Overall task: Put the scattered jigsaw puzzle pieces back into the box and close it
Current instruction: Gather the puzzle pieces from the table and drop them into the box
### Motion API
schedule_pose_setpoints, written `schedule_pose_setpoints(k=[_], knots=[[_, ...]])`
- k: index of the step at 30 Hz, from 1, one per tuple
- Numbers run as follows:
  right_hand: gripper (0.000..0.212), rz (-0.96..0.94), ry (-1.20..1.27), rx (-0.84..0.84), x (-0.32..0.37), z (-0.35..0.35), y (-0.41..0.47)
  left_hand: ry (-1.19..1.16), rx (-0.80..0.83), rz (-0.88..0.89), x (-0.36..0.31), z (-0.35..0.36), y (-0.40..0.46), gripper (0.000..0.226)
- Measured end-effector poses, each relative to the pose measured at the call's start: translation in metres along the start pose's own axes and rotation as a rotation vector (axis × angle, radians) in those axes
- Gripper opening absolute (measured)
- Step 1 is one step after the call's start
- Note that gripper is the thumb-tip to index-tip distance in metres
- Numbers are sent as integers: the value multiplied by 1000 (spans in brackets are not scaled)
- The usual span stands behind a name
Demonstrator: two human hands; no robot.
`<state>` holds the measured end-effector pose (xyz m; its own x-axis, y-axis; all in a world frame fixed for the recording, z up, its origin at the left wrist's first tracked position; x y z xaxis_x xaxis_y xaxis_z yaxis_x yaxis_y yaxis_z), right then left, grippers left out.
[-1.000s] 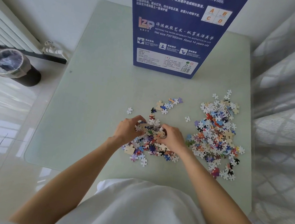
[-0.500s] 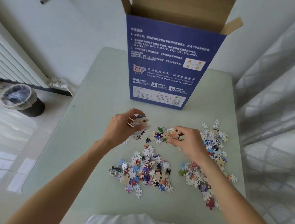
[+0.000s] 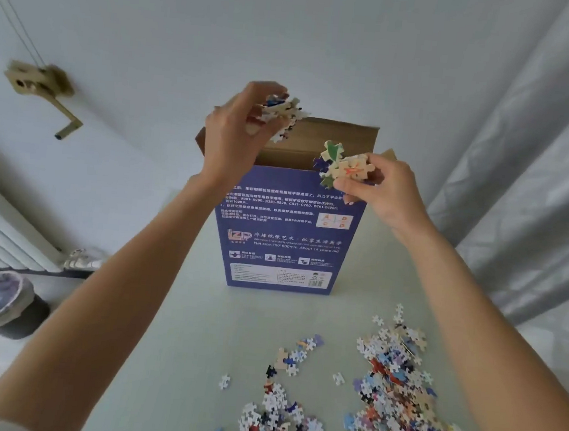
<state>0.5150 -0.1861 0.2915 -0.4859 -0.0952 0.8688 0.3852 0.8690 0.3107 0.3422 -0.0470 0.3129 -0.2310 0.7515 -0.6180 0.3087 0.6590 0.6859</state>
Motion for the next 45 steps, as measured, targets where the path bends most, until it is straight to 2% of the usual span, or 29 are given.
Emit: schedule_pose_setpoints(k=[5, 8, 11, 14, 17, 18, 20, 23, 28, 33, 36, 38, 41, 45], knots=[[20, -53, -73, -56, -1, -3, 28, 146, 220, 13, 35, 20, -2, 31], [23, -65, -105, -42, 0, -3, 44, 229, 326, -21, 47, 21, -1, 33], [20, -97, -205, -14, 3, 0, 59, 306, 446, 1, 54, 19, 3, 25], [19, -162, -461, 58, 13, 5, 72, 340, 484, 13, 52, 15, 4, 22], [26, -232, -802, 221, 24, 15, 79, 303, 487, -6, 52, 10, -1, 15], [28, -245, -853, 265, 28, 21, 80, 285, 476, -18, 52, 9, -3, 13], [19, -263, -900, 340, 29, 32, 85, 262, 449, -42, 52, 8, -6, 10], [35, -283, -888, 356, 28, 43, 88, 244, 429, -59, 50, 7, -8, 9], [24, -259, -671, 270, 16, 44, 84, 235, 408, 2, 49, 2, -15, 12], [10, -349, -608, 51, 3, 47, 71, 311, 296, 123, 52, 1, -19, 12], [11, -487, -522, -140, 1, 48, 45, 402, 164, 246, 47, 0, -28, 14], [14, -559, -474, -192, -9, 50, 11, 387, 83, 305, 40, -3, -44, 16], [17, -543, -479, -135, -44, 62, -56, 368, 76, 319, 38, -6, -92, 20], [15, -327, -501, 68, -118, 86, -127, 286, 208, 138, 53, -9, -174, 22]])
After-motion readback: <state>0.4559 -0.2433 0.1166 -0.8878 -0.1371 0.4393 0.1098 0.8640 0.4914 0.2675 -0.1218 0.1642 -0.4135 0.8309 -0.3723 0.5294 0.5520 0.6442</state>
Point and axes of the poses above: each hand's wrist, its own y-axis towards the middle knuckle, its own z-axis out of the palm, x = y × z, the point moved 1 cm from there along y, towards the middle knuckle, and after that the axes turned 5 degrees about -z, right-handed, at the moved point
